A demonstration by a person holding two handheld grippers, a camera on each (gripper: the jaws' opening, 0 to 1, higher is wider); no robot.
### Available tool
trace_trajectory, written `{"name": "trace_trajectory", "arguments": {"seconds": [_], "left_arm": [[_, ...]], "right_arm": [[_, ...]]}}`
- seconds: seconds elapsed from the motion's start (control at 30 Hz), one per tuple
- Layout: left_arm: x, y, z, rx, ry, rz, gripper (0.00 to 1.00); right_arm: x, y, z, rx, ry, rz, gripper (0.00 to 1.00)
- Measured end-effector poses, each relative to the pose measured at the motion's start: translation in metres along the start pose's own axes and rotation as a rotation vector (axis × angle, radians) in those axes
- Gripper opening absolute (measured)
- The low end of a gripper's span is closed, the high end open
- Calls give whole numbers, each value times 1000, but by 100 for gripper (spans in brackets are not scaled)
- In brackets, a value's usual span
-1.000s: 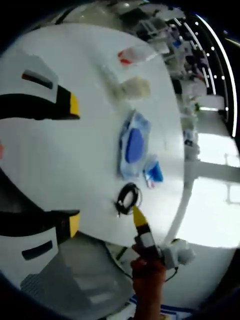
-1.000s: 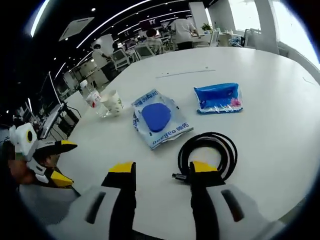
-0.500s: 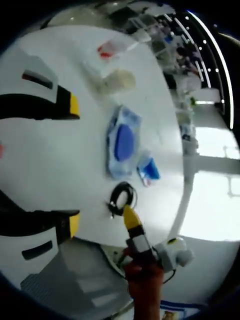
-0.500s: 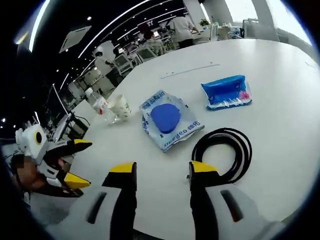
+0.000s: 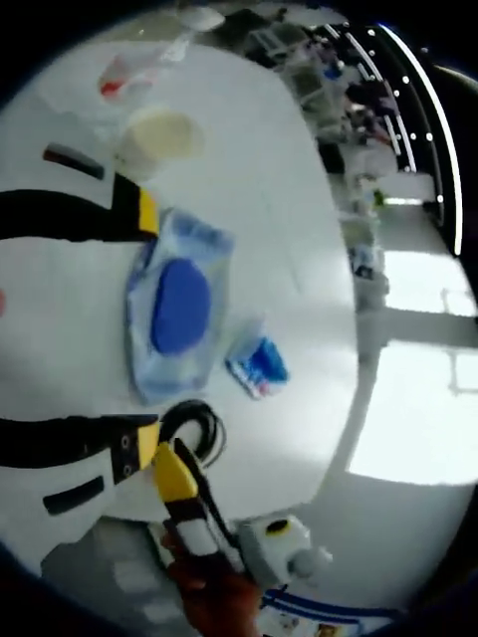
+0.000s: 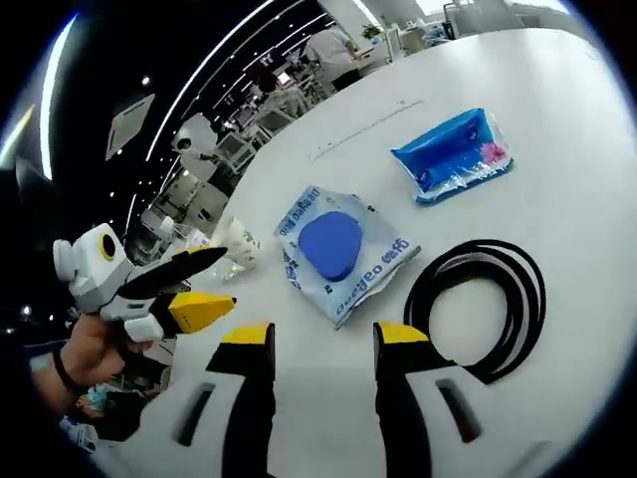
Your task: Arrange the tabletop items into an orderly group along one side of the table until the central work area is clear of visible clutter.
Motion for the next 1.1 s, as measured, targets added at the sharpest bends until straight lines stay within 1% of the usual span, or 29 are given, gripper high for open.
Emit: {"name": "trace_trajectory", "arguments": {"seconds": [0.07,0.1,0.13,0.17,0.27,0.37,0.47,0.53,0.57,0.6,0.63,0.77,0.87,0.9,1.0,1.1], "left_arm": [[-10,-11,-2,6,9,-22,65],[-13,-14,-2,1,12,-31,64],[-20,-19,1,-17,14,-56,64],[-24,-22,2,-22,17,-65,63],[-34,-29,2,-14,32,-95,63],[-42,-34,-3,1,25,-115,62],[-47,-41,-12,4,13,-116,62],[-50,-48,-15,-14,-15,-114,62],[-52,-51,-15,-34,-29,-116,62],[-55,-55,-15,-66,-57,-121,62],[-56,-57,-15,-80,-64,-123,62],[-66,-72,-16,-121,-45,-130,61],[-71,-79,-12,-153,-28,-134,60],[-76,-82,-9,-173,-32,-142,59],[-78,-82,-5,-197,-16,-154,56],[-74,-82,0,-215,-2,-157,53]], "right_arm": [[3,-5,1,-2,-51,7,39],[3,-6,0,0,-59,5,38],[4,-8,1,-3,-65,6,38],[6,-12,2,-15,-71,10,38],[9,-17,1,-29,-92,20,38],[11,-21,-3,-31,-102,21,37],[12,-22,-3,-38,-99,23,37],[14,-24,-2,-43,-108,26,37],[14,-24,-2,-45,-112,27,37],[15,-26,-1,-48,-114,27,37],[15,-27,-1,-51,-117,28,37],[15,-32,0,-53,-143,25,36],[12,-36,-2,-47,-155,11,35],[12,-37,-3,-48,-158,11,35],[14,-41,-6,-44,-161,13,33],[18,-45,-8,-41,-183,13,27]]}}
Point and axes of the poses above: the point that each gripper's makers call its tool centre point, and the gripper's own axes: y roughly backward along the fingers, x roughly to its right, z roughly out of its underside, the point moved 6 cm from there along y, roughly backward along the fingers, and after that the axes turned 7 degrees about z, right-handed, at the moved point
